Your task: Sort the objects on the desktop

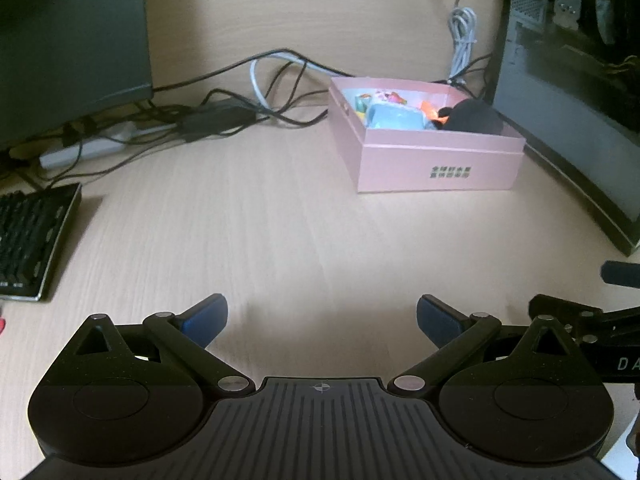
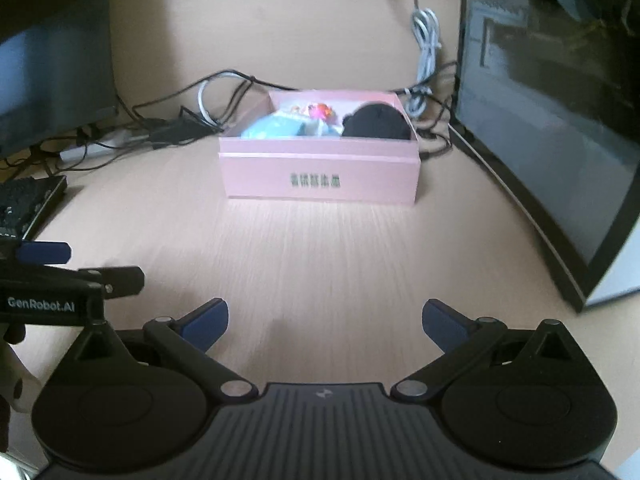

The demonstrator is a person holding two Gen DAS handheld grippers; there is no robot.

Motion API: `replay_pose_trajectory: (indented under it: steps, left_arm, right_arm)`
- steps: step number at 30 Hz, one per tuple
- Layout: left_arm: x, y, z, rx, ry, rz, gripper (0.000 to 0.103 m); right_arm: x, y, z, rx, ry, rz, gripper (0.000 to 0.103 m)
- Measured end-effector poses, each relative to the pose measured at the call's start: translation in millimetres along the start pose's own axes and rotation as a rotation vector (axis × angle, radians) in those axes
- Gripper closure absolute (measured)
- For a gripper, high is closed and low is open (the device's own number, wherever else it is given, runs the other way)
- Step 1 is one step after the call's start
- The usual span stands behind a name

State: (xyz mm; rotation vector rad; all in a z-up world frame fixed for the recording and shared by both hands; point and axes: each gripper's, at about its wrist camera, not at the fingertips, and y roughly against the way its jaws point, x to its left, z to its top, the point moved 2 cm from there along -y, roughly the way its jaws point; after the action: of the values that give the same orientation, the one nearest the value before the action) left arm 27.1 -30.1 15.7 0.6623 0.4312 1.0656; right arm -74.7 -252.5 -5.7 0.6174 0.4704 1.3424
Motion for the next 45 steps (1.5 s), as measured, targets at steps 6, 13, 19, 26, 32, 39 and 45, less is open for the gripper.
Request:
replay_pose_trajectory:
  steps: [6, 13, 19, 26, 32, 39, 45]
  left_arm:
    - [-4, -11, -11, 0.015, 0.024, -0.009, 0.0]
    - [-10, -27, -11, 0.001, 0.057, 0.026, 0.0]
    - [-19, -43, -2, -0.022, 0.052, 0.092, 0.0]
    - [-22, -51, 5, -0.028, 0.045, 0.092, 0.0]
    - [-25, -55, 8, -0.027, 0.04, 0.086, 0.0]
    - [-24, -53, 4, -0.03, 0.025, 0.062, 0.0]
    - [-24, -53, 4, -0.03, 0.024, 0.063, 0.0]
  right_arm:
    - [-7, -12, -4, 0.026, 0.006, -0.048, 0.0]
    - [-10, -39, -2, 0.091, 0.053, -0.062, 0.0]
    - [-20, -64, 19, 0.113, 0.05, 0.018, 0.0]
    - [-26, -79, 26, 0.033, 0.05, 0.016, 0.0]
    - [-27, -82, 24, -0.018, 0.022, -0.016, 0.0]
    - [-27, -83, 25, -0.018, 0.02, -0.018, 0.0]
    - [-27, -82, 24, -0.018, 0.02, -0.018, 0.0]
